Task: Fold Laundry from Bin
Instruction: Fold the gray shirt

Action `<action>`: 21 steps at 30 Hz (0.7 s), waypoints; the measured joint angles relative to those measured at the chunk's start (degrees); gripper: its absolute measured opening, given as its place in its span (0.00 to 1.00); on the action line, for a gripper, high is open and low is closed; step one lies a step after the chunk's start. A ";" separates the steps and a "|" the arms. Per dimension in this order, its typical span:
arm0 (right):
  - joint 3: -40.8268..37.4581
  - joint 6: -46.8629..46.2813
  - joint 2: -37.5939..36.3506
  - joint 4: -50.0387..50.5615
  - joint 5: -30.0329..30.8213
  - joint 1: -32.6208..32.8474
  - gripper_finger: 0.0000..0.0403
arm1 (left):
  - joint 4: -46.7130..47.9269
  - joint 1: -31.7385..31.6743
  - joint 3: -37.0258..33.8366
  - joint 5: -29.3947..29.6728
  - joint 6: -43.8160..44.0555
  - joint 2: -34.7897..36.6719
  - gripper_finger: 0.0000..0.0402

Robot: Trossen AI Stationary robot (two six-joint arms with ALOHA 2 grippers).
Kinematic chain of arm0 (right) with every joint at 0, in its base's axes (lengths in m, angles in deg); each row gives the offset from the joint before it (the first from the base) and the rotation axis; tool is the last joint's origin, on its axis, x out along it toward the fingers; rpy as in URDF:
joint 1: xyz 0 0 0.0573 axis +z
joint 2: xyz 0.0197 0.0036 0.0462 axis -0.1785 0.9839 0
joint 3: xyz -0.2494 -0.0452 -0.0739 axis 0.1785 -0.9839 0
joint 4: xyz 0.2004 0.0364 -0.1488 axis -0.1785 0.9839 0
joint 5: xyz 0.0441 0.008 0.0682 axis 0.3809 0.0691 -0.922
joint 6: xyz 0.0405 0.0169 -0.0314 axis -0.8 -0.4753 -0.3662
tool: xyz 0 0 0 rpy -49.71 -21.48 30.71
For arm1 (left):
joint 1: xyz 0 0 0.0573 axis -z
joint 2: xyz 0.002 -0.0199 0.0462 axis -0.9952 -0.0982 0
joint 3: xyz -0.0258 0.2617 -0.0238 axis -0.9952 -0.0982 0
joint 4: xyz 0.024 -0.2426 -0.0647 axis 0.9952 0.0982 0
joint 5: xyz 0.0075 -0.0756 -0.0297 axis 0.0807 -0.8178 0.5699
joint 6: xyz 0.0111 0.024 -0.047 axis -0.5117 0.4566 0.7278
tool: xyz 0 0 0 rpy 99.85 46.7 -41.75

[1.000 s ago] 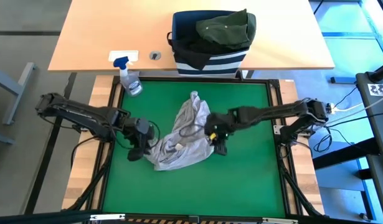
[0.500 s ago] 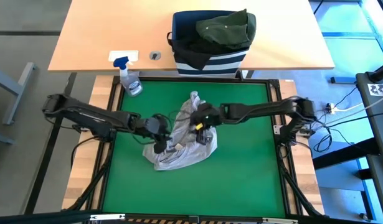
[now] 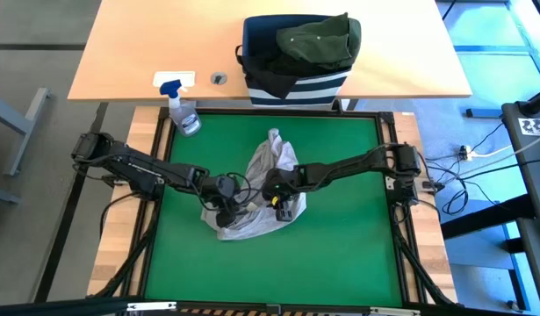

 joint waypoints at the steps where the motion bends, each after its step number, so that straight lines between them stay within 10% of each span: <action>1: 0.02 0.03 -0.02 -0.03 0.02 -0.11 0.23 | -0.02 -0.02 0.00 0.00 -0.01 0.00 0.27; 5: 0.02 -0.07 -0.09 0.99 -0.44 -1.05 0.04 | 0.04 -0.22 0.00 -0.16 -1.41 0.09 0.27; 21: 12.79 1.38 -25.68 22.10 15.06 -2.31 0.01 | 3.79 -1.93 10.20 1.58 -3.56 12.19 0.27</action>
